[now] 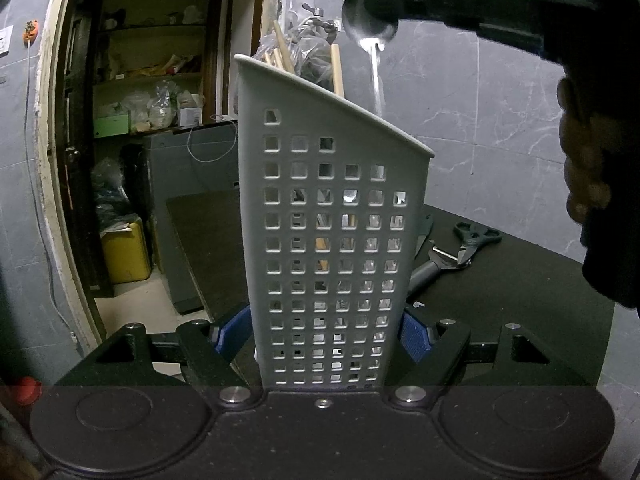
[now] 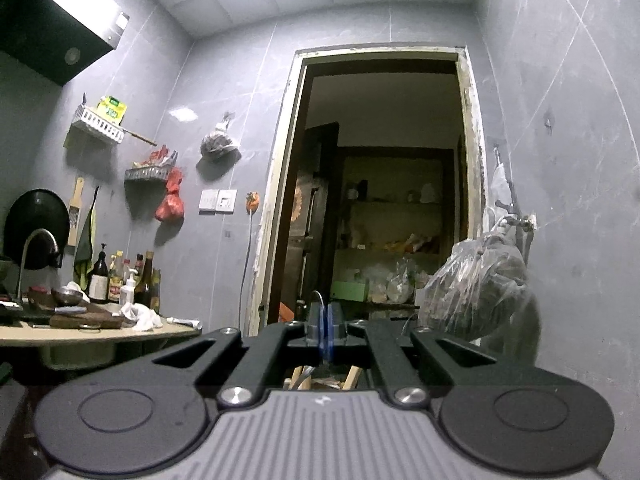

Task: Organize utensils
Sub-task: 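Lift the silver spoon and carry it above the caddy with the right tool, then open the right tool to drop the spoon into the caddy, then move the open right tool back down to the remaining utensils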

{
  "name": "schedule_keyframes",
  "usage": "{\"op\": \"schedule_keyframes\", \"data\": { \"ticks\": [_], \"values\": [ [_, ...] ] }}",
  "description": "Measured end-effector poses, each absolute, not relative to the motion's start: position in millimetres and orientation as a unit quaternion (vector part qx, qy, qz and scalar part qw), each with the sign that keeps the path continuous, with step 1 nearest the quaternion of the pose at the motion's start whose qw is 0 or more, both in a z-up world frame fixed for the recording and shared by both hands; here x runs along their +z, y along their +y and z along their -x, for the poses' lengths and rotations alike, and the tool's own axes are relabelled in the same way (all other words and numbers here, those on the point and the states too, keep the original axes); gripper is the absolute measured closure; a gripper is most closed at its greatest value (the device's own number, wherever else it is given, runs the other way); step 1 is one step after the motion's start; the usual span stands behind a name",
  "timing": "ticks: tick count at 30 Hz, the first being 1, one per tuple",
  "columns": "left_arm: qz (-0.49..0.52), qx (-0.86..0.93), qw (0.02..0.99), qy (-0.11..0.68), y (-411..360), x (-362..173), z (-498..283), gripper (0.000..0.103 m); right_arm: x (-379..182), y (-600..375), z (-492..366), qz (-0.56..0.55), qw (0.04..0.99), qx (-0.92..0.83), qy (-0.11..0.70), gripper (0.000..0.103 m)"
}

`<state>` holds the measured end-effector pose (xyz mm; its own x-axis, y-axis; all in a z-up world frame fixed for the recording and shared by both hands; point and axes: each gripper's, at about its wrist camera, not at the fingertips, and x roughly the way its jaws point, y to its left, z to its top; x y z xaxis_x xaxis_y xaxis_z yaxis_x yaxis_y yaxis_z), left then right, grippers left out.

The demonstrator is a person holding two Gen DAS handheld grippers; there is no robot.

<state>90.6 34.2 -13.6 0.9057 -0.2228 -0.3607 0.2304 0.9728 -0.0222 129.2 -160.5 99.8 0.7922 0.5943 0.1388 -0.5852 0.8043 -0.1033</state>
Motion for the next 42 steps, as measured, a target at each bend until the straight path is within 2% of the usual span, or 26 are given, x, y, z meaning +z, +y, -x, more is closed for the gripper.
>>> {"op": "schedule_keyframes", "data": {
  "ticks": [27,30,33,34,36,40,42],
  "values": [
    [-0.015,-0.108,0.977,0.182,32,-9,-88,0.024,66,-152,-115,0.066,0.943,0.323,-0.052,0.099],
    [-0.015,-0.108,0.977,0.182,32,-8,-88,0.024,66,-154,-114,0.064,0.943,0.322,-0.054,0.084],
    [-0.015,-0.108,0.977,0.182,31,-8,-88,0.024,65,-159,-111,0.056,0.946,0.314,-0.059,0.059],
    [-0.015,-0.108,0.977,0.182,31,-8,-88,0.024,65,-162,-111,0.052,0.947,0.310,-0.061,0.047],
    [-0.015,-0.108,0.977,0.182,31,-8,-88,0.024,63,-168,-109,0.045,0.951,0.299,-0.063,0.038],
    [-0.015,-0.107,0.977,0.181,30,-8,-88,0.024,57,-185,-109,0.018,0.960,0.273,-0.057,0.008],
    [-0.016,-0.107,0.977,0.182,29,-9,-89,0.024,53,-196,-111,0.002,0.964,0.259,-0.054,0.002]
  ]
}}
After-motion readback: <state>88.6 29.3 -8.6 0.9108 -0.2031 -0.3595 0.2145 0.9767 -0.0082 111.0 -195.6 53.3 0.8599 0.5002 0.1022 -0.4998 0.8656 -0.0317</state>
